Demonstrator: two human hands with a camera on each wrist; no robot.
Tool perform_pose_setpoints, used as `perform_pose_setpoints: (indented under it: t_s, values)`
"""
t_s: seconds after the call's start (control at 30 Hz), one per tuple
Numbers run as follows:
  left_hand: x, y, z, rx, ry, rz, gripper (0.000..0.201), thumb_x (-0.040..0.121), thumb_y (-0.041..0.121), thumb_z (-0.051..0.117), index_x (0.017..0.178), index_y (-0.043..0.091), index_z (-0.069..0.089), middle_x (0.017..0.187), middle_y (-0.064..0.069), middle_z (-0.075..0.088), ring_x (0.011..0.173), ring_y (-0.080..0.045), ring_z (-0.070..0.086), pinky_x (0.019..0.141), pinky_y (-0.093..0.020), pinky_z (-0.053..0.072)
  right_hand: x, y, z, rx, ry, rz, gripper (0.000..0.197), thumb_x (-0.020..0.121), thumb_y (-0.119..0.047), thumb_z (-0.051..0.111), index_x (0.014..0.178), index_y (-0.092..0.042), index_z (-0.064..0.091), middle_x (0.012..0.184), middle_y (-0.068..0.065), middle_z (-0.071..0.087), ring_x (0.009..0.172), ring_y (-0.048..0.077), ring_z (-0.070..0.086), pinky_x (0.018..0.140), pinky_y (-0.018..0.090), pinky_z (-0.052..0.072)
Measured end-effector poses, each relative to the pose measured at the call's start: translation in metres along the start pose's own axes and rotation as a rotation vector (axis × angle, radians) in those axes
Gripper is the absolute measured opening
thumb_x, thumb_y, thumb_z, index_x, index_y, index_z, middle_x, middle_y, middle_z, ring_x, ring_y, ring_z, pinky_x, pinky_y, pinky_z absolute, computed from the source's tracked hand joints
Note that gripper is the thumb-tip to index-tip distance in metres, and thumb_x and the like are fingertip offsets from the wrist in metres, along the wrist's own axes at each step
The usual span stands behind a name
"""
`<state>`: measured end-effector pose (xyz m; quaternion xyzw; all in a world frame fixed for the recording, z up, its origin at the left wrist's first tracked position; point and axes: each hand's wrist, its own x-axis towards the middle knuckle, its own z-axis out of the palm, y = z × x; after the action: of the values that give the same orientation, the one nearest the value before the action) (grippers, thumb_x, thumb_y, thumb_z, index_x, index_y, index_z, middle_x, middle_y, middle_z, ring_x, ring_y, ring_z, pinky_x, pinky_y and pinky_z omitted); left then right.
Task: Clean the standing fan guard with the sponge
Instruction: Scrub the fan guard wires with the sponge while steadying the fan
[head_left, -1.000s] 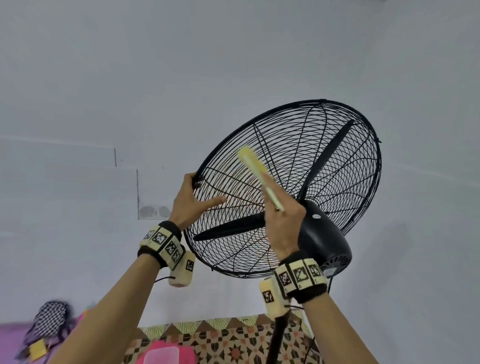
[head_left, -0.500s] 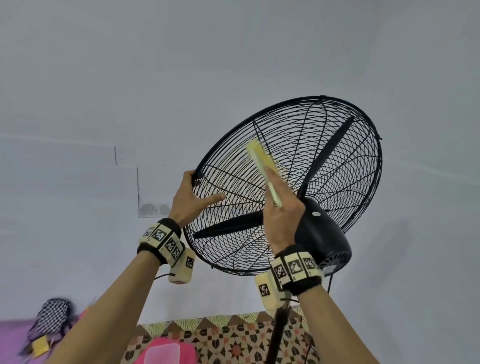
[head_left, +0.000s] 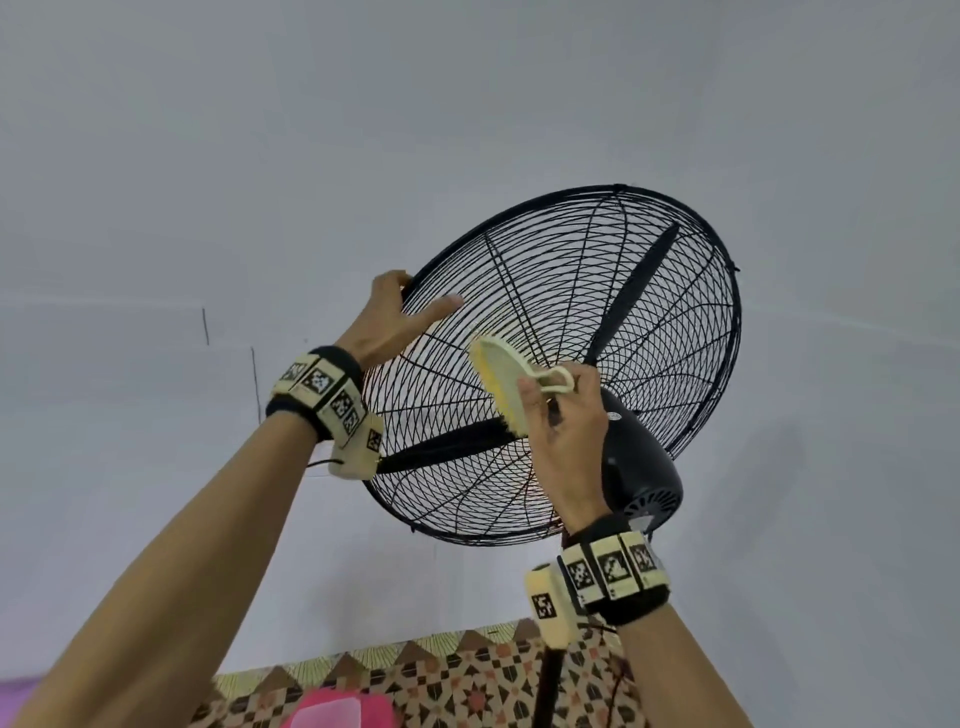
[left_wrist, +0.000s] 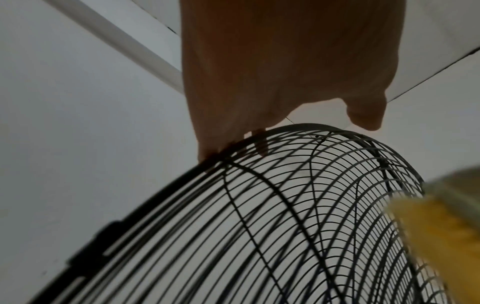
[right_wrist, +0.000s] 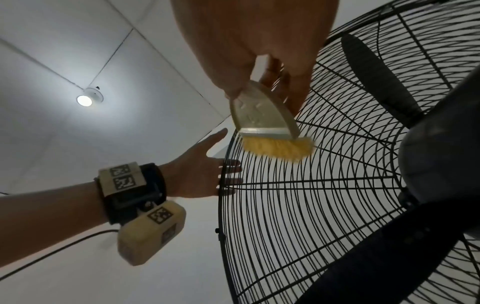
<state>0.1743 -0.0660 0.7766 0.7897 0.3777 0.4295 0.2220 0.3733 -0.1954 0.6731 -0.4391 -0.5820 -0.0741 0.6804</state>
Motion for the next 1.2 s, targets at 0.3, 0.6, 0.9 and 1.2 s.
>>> perform_pose_setpoints:
  t_s: [0.3, 0.6, 0.9, 1.2]
  values:
    - [0.004, 0.001, 0.003, 0.092, 0.032, 0.082, 0.108, 0.072, 0.09, 0.053, 0.152, 0.021, 0.037, 0.129, 0.001, 0.061, 0.117, -0.021, 0.061, 0.098, -0.038, 0.048, 0.004, -0.006, -0.025, -0.097, 0.123, 0.114, 0.018, 0.088, -0.025, 0.083, 0.105, -0.021, 0.079, 0.089, -0.013, 0.076, 0.082, -0.009, 0.068, 0.068, 0.011, 0.054]
    - [-0.004, -0.002, 0.004, 0.088, 0.079, 0.082, 0.092, 0.081, 0.079, 0.058, 0.15, 0.02, 0.041, 0.129, 0.002, 0.061, 0.112, -0.019, 0.062, 0.099, -0.04, 0.048, 0.011, -0.003, -0.002, -0.352, 0.15, -0.177, 0.021, 0.092, -0.008, 0.074, 0.113, -0.009, 0.076, 0.104, 0.001, 0.071, 0.095, 0.014, 0.061, 0.085, 0.022, 0.052]
    - [-0.013, -0.006, 0.009, 0.066, 0.138, 0.104, 0.088, 0.083, 0.08, 0.06, 0.148, 0.023, 0.042, 0.13, 0.004, 0.061, 0.114, -0.019, 0.062, 0.096, -0.038, 0.047, 0.001, -0.008, 0.026, -0.49, 0.173, -0.167, 0.043, 0.086, -0.004, 0.078, 0.128, -0.014, 0.073, 0.128, 0.006, 0.072, 0.105, 0.027, 0.072, 0.087, 0.03, 0.057]
    - [-0.012, -0.014, 0.003, 0.067, 0.11, 0.138, 0.077, 0.092, 0.075, 0.046, 0.146, 0.022, 0.042, 0.123, 0.001, 0.064, 0.099, -0.016, 0.062, 0.093, -0.042, 0.048, -0.031, -0.016, 0.043, -0.239, -0.028, -0.033, 0.05, 0.092, 0.004, 0.066, 0.138, -0.016, 0.065, 0.129, 0.002, 0.064, 0.121, 0.013, 0.045, 0.103, 0.023, 0.049]
